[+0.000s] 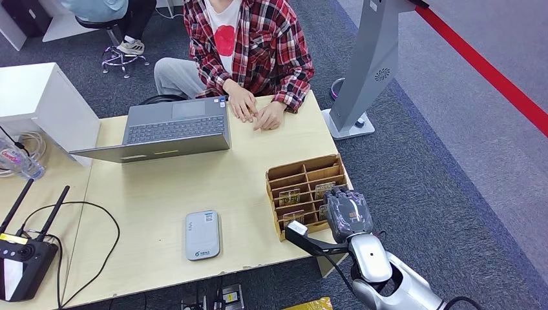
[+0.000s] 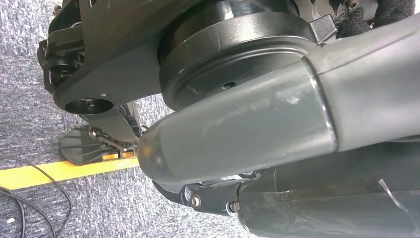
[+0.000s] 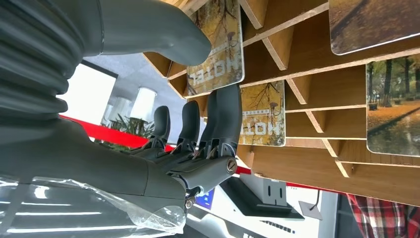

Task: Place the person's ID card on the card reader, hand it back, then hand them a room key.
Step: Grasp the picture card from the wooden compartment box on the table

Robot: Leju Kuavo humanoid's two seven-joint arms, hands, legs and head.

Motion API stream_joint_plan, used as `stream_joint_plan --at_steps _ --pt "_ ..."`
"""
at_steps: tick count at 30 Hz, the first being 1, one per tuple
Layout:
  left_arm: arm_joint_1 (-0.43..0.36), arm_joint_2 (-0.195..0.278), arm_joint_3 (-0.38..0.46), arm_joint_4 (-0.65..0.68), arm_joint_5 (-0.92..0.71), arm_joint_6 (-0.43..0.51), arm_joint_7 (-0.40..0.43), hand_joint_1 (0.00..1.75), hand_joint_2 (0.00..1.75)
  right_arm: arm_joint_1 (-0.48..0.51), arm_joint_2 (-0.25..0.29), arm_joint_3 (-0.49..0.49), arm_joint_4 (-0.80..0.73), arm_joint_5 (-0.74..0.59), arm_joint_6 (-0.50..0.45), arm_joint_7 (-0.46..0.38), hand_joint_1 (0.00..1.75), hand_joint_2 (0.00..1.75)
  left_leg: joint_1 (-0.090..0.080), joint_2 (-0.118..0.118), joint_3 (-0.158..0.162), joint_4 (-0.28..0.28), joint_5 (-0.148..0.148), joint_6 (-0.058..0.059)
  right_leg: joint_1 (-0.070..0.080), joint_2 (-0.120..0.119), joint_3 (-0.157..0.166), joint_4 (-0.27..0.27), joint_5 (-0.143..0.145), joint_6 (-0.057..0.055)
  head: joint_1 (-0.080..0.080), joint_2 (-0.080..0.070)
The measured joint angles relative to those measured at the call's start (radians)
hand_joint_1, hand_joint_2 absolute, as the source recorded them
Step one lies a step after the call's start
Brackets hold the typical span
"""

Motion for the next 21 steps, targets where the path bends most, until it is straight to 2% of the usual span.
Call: stream_joint_plan --at_steps 2,6,8,12,21 --pt "0.0 0.0 0.0 0.0 -0.001 0.0 0.0 0.0 0.0 0.0 0.0 0.0 0.003 -0.002 -0.002 -0.001 1.09 1.75 0.0 0.0 0.0 0.0 0.0 0.0 0.0 0.0 0.0 0.0 0.0 0.0 0.0 0.0" --pt "0.0 0.0 0.0 0.0 -0.001 0.0 0.0 0.0 0.0 0.003 0.002 0.002 0.009 -0.004 -0.005 -0.005 1.49 1.75 0.0 0.0 0.0 0.0 0.0 0.0 0.0 0.0 0.0 0.0 0.0 0.0 0.0 0.0" --pt "0.0 0.0 0.0 0.0 -0.001 0.0 0.0 0.0 0.0 0.003 0.004 0.003 0.012 -0.003 -0.006 -0.006 1.54 1.75 0.0 0.0 0.0 0.0 0.0 0.0 0.0 0.0 0.0 0.0 0.0 0.0 0.0 0.0" --pt "0.0 0.0 0.0 0.0 -0.001 0.0 0.0 0.0 0.0 0.004 0.006 0.006 0.013 0.005 -0.017 -0.008 1.75 1.75 0.0 0.0 0.0 0.0 0.0 0.0 0.0 0.0 0.0 0.0 0.0 0.0 0.0 0.0" --pt "0.0 0.0 0.0 0.0 -0.001 0.006 0.0 0.0 0.0 0.004 0.009 0.0 0.0 0.126 -0.085 -0.017 1.75 1.75 0.0 0.0 0.0 0.0 0.0 0.0 0.0 0.0 0.0 0.0 0.001 0.001 0.0 0.0"
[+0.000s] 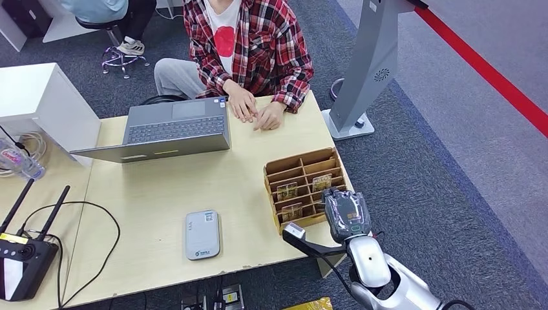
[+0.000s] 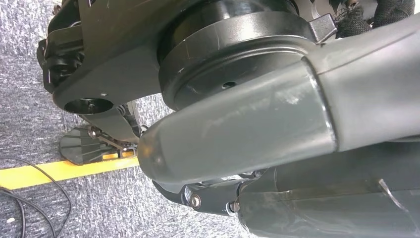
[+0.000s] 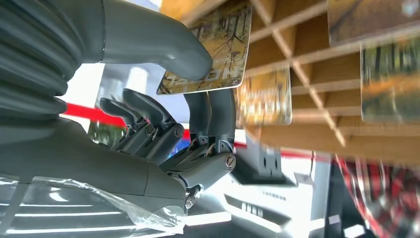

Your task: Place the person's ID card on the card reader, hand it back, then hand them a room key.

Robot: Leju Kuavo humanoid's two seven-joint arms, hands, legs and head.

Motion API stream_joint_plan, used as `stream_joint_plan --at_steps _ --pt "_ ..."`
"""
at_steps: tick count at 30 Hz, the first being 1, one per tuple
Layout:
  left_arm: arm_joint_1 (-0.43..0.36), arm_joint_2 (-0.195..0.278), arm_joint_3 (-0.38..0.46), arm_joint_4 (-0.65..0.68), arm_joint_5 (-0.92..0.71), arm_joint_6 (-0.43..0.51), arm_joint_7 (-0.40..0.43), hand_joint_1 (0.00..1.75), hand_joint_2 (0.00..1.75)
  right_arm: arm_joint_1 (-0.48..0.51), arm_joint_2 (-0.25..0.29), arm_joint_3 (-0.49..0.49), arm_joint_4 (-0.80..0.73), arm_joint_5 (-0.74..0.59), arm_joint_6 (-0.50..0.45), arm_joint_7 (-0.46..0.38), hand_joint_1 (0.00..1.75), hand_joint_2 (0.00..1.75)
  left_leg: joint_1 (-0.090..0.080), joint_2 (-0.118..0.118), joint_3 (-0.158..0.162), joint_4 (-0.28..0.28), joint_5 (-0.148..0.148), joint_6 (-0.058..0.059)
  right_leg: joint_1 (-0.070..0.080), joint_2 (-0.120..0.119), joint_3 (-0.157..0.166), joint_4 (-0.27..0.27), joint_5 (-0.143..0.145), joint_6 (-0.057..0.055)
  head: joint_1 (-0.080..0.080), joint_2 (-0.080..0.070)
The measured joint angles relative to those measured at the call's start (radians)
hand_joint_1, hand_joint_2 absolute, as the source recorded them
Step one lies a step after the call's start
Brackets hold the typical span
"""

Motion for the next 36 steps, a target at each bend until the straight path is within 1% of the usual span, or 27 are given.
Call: stream_joint_plan --at_steps 4,8,13,17,21,28,32,36 --pt "0.0 0.0 0.0 0.0 0.0 0.0 -0.001 0.0 0.0 -0.005 -0.003 -0.026 -0.057 0.101 0.006 -0.014 1.75 1.75 0.0 0.0 0.0 0.0 0.0 0.0 0.0 0.0 0.0 0.0 0.0 0.0 0.0 0.0" --pt "0.0 0.0 0.0 0.0 -0.001 -0.001 -0.004 0.0 0.0 -0.036 -0.014 -0.066 -0.16 0.174 0.048 -0.033 1.75 1.75 0.0 0.0 0.0 0.0 0.0 0.0 0.0 0.0 0.0 0.0 0.0 0.0 0.0 0.0" --pt "0.0 0.0 -0.001 0.0 -0.015 -0.009 -0.008 0.0 0.0 -0.097 -0.022 -0.094 -0.254 0.181 0.069 -0.056 1.75 1.75 0.0 0.0 0.0 0.0 0.0 0.0 0.0 0.001 0.0 0.0 0.0 0.0 0.0 0.0" --pt "0.0 0.0 -0.001 0.0 -0.035 -0.016 -0.015 0.0 0.0 -0.177 -0.021 -0.096 -0.27 0.132 0.065 -0.089 1.75 1.75 0.0 0.0 0.0 0.0 0.0 0.0 0.0 0.0 0.0 0.0 0.0 0.0 0.0 0.0" --pt "-0.001 0.001 -0.001 0.0 -0.055 -0.021 -0.022 0.0 0.0 -0.272 -0.009 -0.082 -0.242 0.074 0.059 -0.124 1.75 1.75 0.0 0.0 -0.001 0.0 0.0 0.0 0.0 0.0 0.0 0.0 0.0 0.0 0.0 0.0" --pt "-0.003 0.005 -0.002 0.0 -0.074 -0.029 -0.025 0.0 0.0 -0.415 0.032 -0.047 -0.121 -0.001 0.048 -0.158 1.75 1.75 0.0 -0.002 -0.003 0.0 0.0 0.0 0.0 -0.001 -0.001 0.001 0.0 -0.001 0.0 0.0" --pt "-0.004 0.006 -0.003 0.0 -0.08 -0.032 -0.025 0.0 0.0 -0.472 0.058 -0.028 -0.037 -0.031 0.045 -0.163 1.75 1.75 0.0 -0.003 -0.003 0.0 0.0 0.0 0.0 -0.001 -0.001 0.001 0.0 -0.001 0.0 0.0" --pt "-0.004 0.007 -0.003 0.0 -0.081 -0.034 -0.025 0.0 0.0 -0.499 0.076 -0.011 0.027 -0.047 0.036 -0.165 1.75 1.75 0.0 -0.004 -0.004 0.0 0.0 0.0 0.0 -0.002 -0.001 0.001 0.0 -0.001 0.0 0.0"
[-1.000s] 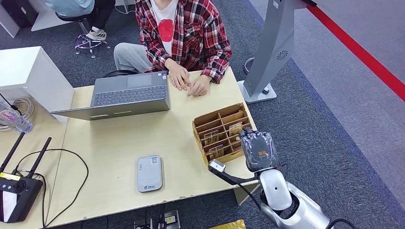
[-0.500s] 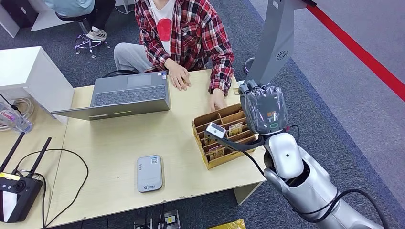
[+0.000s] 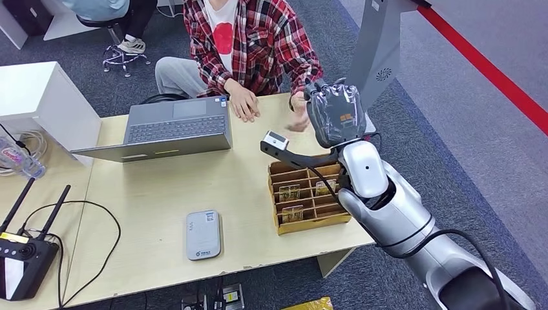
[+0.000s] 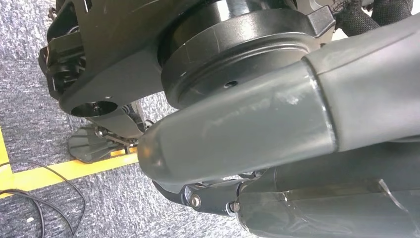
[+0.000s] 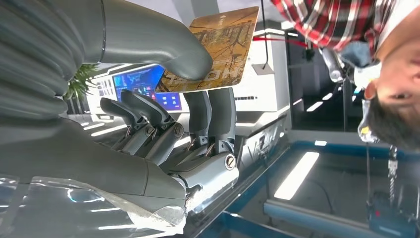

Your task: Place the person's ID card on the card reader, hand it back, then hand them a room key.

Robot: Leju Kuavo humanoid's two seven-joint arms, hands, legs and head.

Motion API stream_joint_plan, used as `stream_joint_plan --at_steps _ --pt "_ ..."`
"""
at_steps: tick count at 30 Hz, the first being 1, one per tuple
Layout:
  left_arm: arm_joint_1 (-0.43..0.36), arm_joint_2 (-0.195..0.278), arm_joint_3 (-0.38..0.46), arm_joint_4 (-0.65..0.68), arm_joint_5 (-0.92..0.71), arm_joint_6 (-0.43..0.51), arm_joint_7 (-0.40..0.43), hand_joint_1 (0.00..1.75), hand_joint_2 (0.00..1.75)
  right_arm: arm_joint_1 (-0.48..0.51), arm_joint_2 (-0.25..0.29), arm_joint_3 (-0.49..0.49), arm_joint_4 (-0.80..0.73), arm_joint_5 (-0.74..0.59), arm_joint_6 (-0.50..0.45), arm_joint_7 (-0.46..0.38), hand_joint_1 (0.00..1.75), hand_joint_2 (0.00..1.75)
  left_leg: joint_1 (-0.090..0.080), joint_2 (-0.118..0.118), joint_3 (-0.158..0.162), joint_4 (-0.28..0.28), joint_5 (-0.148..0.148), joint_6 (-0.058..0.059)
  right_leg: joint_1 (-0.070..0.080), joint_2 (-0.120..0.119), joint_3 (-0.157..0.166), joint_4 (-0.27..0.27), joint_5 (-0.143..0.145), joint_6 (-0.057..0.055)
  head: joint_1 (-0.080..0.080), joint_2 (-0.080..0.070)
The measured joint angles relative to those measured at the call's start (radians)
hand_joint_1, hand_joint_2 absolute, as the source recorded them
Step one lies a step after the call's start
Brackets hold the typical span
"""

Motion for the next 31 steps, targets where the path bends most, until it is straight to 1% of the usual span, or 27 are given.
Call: stream_joint_plan --at_steps 10,11,14,15,21,24,27,31 --pt "0.0 0.001 0.0 0.0 0.0 0.0 0.0 0.0 0.0 -0.018 0.014 0.039 0.079 -0.005 -0.013 0.003 1.75 1.75 0.0 0.0 0.0 0.0 0.0 0.0 0.0 0.0 0.0 0.0 0.0 0.0 0.0 0.0" --pt "0.0 0.001 0.0 0.0 0.0 0.0 0.0 0.0 0.0 -0.018 0.014 0.043 0.082 -0.004 -0.013 0.003 1.37 1.75 0.0 0.0 0.0 0.0 0.0 0.0 0.0 0.0 0.0 0.0 0.0 0.0 0.0 0.0" --pt "0.0 0.001 0.0 0.0 0.001 0.0 0.0 0.0 0.0 -0.018 0.014 0.052 0.09 -0.002 -0.013 0.004 0.08 1.75 0.0 0.0 0.0 0.0 0.0 0.0 0.0 0.0 -0.001 0.0 0.0 0.0 0.0 0.0" --pt "0.0 0.001 0.0 0.0 0.001 0.0 0.0 0.0 0.0 -0.018 0.014 0.055 0.093 0.001 -0.014 0.004 0.03 1.75 0.0 0.0 0.0 0.0 0.0 0.0 0.0 0.0 -0.001 0.0 0.0 0.0 0.0 0.0" --pt "0.001 0.001 0.0 0.0 0.008 0.0 0.001 0.0 0.0 -0.012 0.016 0.062 0.098 0.014 -0.033 0.014 0.0 1.75 0.0 0.0 0.0 0.0 0.0 0.0 0.0 0.0 -0.001 0.0 0.0 0.0 0.0 0.0" --pt "0.001 0.0 0.0 0.0 0.016 0.001 0.002 0.0 0.0 0.009 0.017 0.061 0.087 0.003 -0.055 0.015 0.0 1.75 0.0 0.0 0.0 0.0 0.0 0.0 0.0 0.0 -0.001 0.0 0.0 0.0 0.0 0.0" --pt "0.002 0.0 0.0 0.0 0.025 0.003 0.004 0.0 0.0 0.046 0.017 0.058 0.052 -0.04 -0.087 0.014 0.0 1.75 0.0 0.0 0.0 0.0 0.0 0.0 0.0 0.0 -0.001 0.0 0.0 0.0 0.0 0.0" --pt "0.002 0.0 0.0 0.0 0.038 0.005 0.004 0.0 0.0 0.106 0.017 0.041 -0.006 -0.142 -0.132 0.006 0.0 1.75 0.0 0.0 0.0 0.0 0.0 0.0 0.0 0.0 -0.001 0.0 0.0 0.0 0.0 0.0"
